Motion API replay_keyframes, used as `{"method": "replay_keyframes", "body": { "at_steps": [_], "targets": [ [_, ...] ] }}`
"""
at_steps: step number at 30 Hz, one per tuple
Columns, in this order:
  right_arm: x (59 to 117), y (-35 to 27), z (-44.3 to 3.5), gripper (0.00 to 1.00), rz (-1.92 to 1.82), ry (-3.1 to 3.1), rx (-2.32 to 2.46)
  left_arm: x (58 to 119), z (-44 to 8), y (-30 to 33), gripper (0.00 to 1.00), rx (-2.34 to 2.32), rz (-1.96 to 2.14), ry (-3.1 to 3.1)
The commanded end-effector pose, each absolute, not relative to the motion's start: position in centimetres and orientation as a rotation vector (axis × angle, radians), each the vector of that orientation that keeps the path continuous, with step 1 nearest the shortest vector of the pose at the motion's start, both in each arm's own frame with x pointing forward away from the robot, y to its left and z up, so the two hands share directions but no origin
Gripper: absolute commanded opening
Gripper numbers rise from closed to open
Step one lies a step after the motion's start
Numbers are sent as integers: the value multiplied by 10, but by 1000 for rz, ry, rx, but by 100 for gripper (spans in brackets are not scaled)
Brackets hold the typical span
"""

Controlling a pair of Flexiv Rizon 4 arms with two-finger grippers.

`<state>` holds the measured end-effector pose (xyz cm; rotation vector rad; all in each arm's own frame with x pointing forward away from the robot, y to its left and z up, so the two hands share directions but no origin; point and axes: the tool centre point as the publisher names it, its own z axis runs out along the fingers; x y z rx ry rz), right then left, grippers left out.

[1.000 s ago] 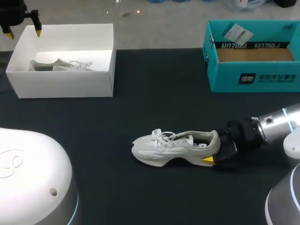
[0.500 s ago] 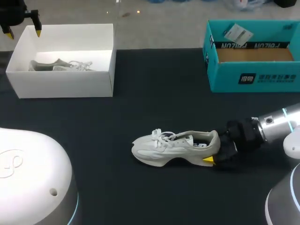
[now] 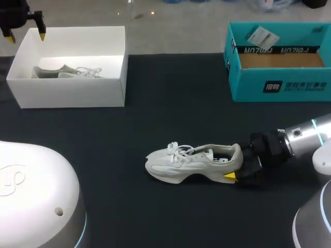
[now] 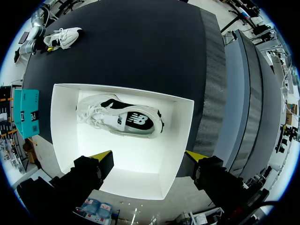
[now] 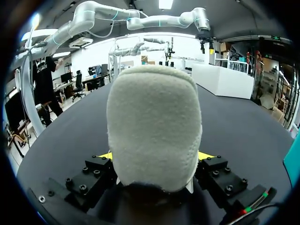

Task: Take the shoe out of the shoebox, open the shoe tongue, remove and reinsert the insole, then place the shoe into the shoebox

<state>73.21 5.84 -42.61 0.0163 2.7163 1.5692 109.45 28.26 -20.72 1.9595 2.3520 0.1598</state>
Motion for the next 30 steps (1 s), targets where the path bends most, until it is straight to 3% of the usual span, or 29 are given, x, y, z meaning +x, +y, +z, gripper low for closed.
{"method": "replay_keyframes", "body": {
  "at_steps": [1,30],
  "targets": [
    [733,62,-429,0,1565,2715,19,1094,-207,282,100,1959,164,2352],
    [733,62,-429,0,1565,2715,19,1022,-178,223,100,1803,317,2372]
  ]
}}
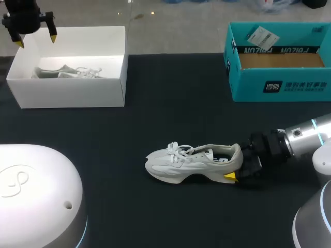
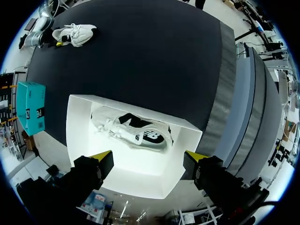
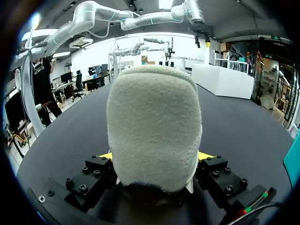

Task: Take the shoe out of the shoebox, open the shoe tongue, remove and reinsert the insole, then place the shoe into the shoebox

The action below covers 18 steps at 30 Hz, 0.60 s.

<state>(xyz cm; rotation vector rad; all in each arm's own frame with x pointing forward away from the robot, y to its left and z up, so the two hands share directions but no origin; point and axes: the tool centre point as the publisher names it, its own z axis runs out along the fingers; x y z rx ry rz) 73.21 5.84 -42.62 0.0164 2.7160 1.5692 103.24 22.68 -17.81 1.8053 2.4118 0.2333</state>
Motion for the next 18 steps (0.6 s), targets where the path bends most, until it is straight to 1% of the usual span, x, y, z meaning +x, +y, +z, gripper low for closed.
{"method": "replay_keyframes", "body": {
  "at_steps": [1,18],
  "targets": [
    [733,62,-429,0,1565,2715,19,1022,-179,221,100,1827,314,2363],
    [733,62,-429,0,1565,2715,19,1022,-179,221,100,1827,314,2363]
  ]
}}
